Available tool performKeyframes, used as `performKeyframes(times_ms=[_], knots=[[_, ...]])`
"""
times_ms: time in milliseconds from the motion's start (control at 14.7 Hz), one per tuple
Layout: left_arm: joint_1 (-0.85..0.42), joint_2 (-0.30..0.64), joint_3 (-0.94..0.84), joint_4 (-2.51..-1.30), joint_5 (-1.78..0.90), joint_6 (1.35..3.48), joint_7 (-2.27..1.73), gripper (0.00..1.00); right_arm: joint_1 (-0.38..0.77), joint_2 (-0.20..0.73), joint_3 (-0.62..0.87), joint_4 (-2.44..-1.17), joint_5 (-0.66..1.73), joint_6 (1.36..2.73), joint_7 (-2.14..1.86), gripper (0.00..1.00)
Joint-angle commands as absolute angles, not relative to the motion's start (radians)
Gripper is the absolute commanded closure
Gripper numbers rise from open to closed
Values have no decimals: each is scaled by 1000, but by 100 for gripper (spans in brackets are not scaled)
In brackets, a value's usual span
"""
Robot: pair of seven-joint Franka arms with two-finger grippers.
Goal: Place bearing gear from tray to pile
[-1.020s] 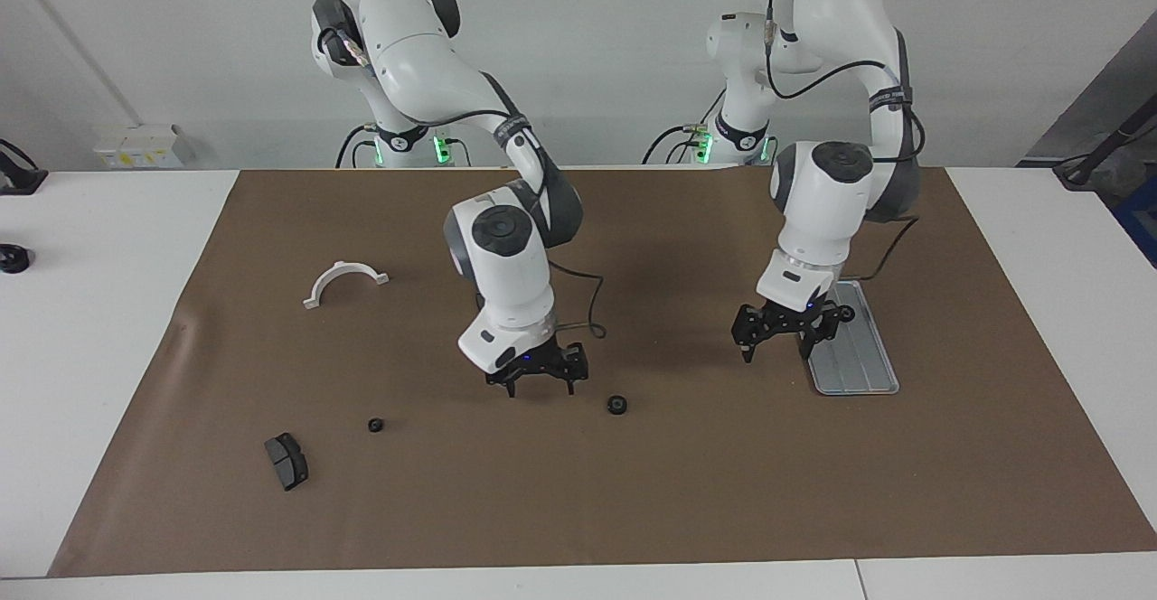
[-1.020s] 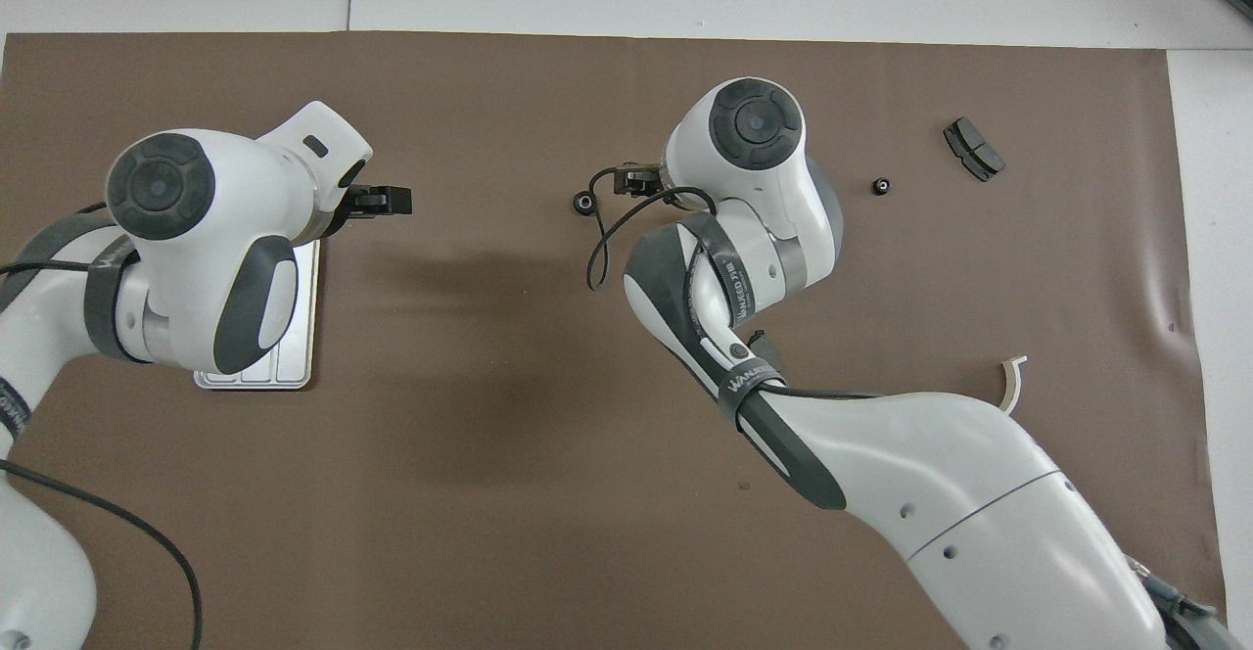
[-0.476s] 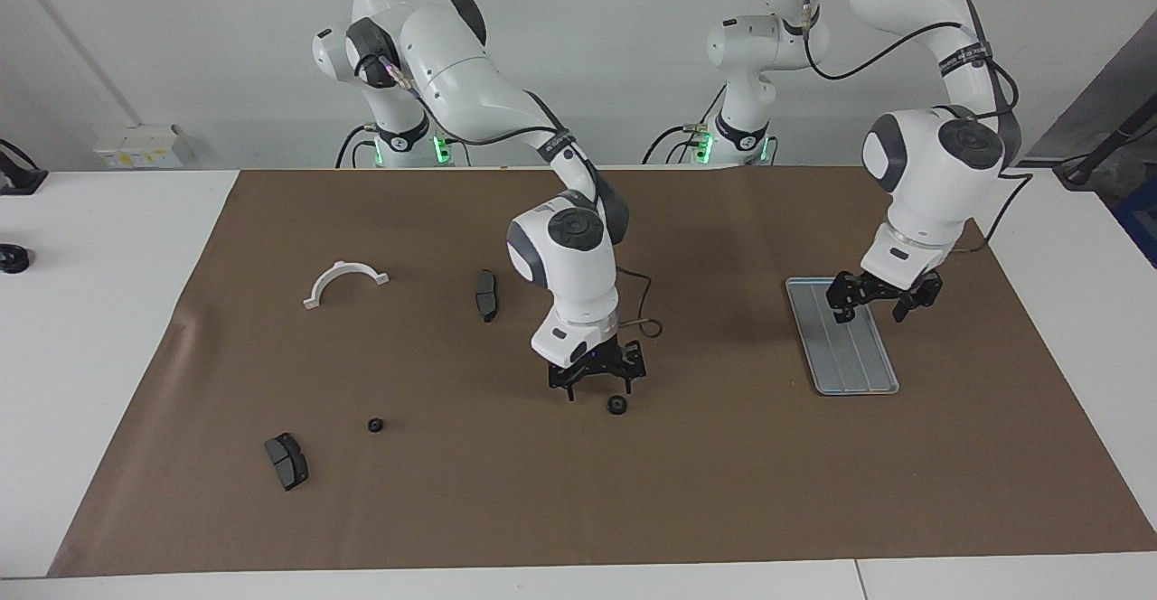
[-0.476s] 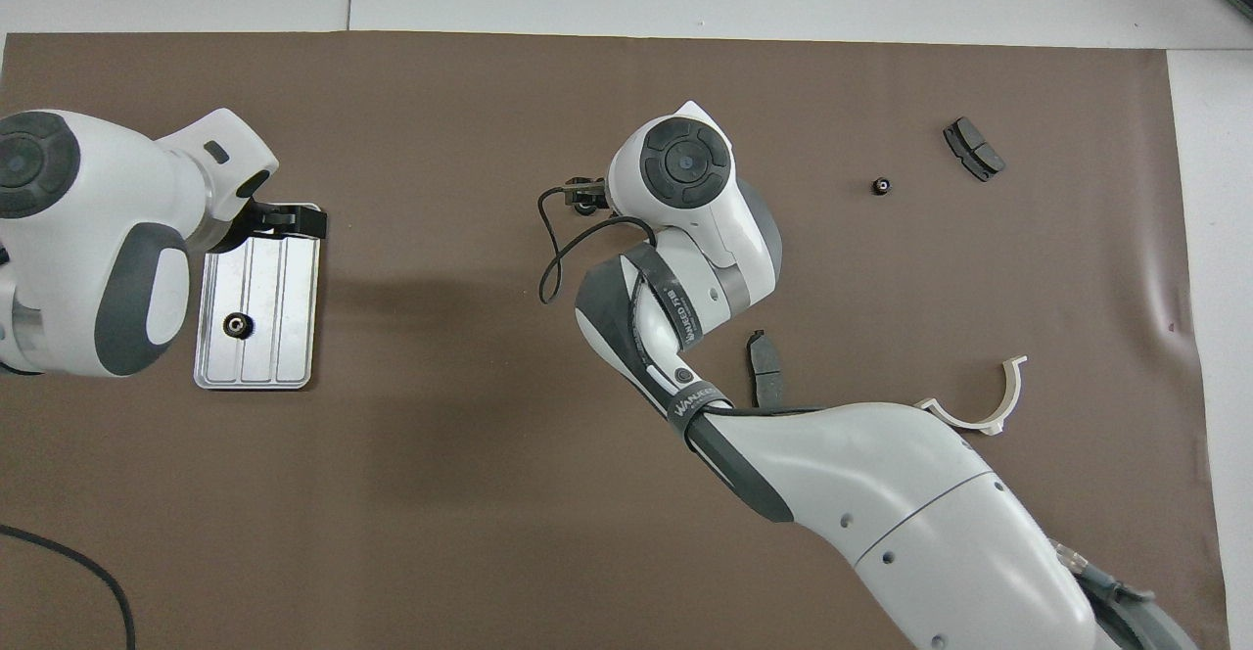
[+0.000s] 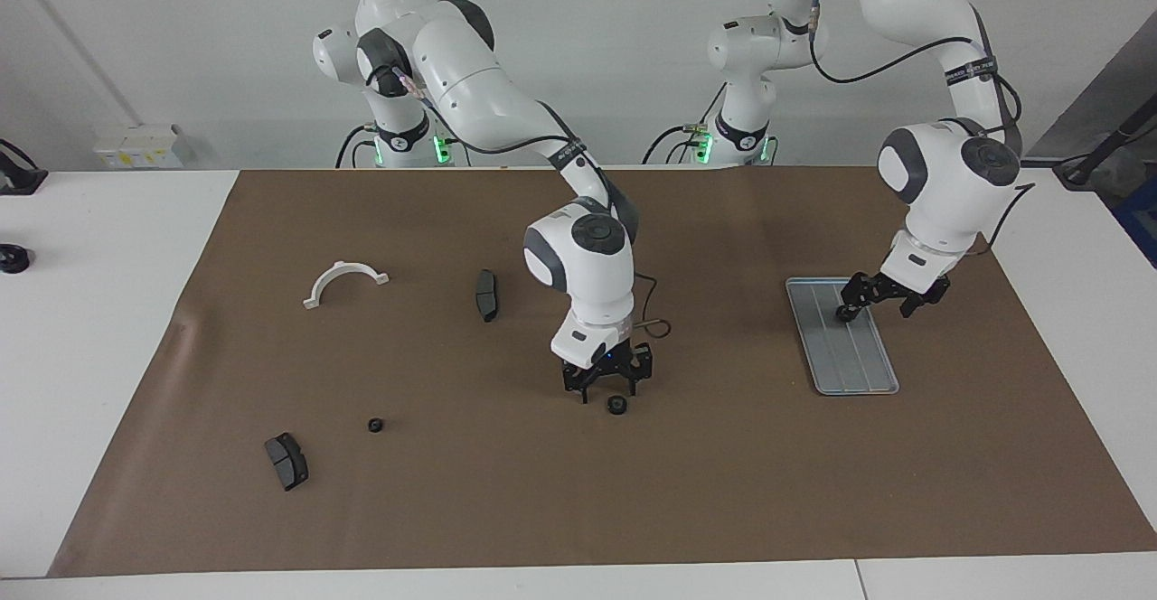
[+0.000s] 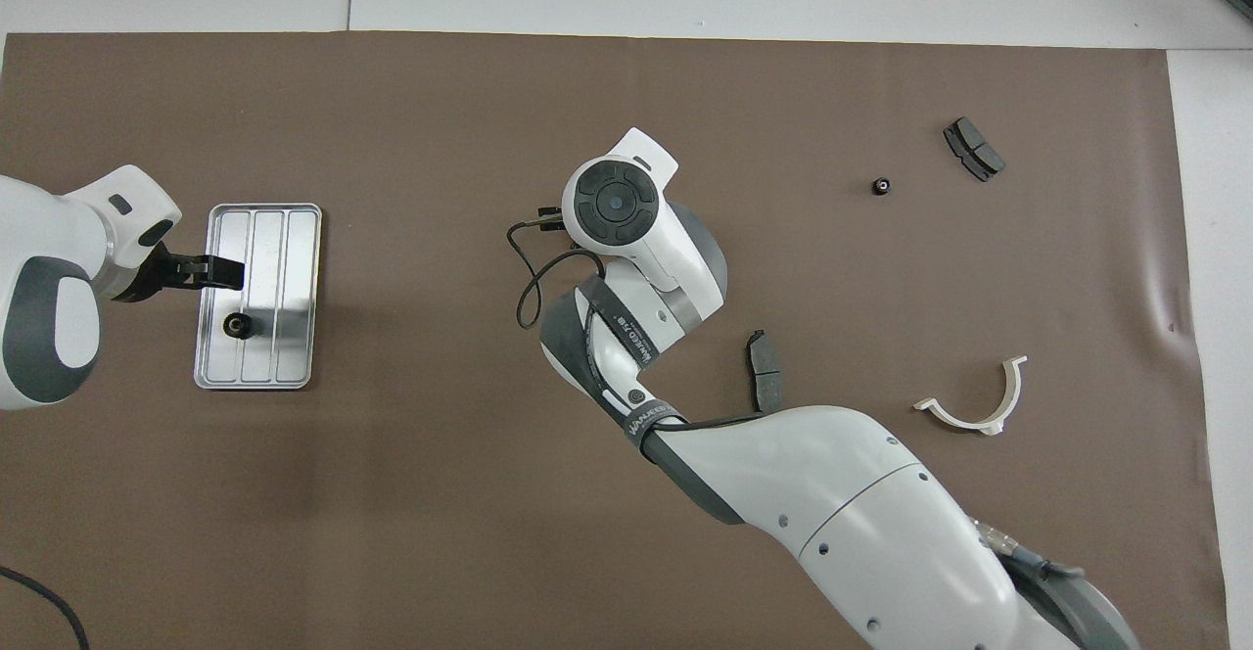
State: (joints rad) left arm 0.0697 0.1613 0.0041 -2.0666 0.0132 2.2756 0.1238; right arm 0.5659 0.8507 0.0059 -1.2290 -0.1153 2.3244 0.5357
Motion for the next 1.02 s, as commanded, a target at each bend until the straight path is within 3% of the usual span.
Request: performKeyframes(times_ms=[0, 680, 952], knots=[[87, 140, -6, -2134, -14, 2313, 149, 0, 566, 880, 6, -1190, -147, 2332, 549, 43], [81, 149, -6, -2209, -28, 2382, 143, 31, 577, 888, 6, -1198, -175, 2434, 549, 45], [78, 169, -6, -2209, -37, 2398, 141, 34, 575, 887, 6, -1200, -182, 2433, 546, 47]])
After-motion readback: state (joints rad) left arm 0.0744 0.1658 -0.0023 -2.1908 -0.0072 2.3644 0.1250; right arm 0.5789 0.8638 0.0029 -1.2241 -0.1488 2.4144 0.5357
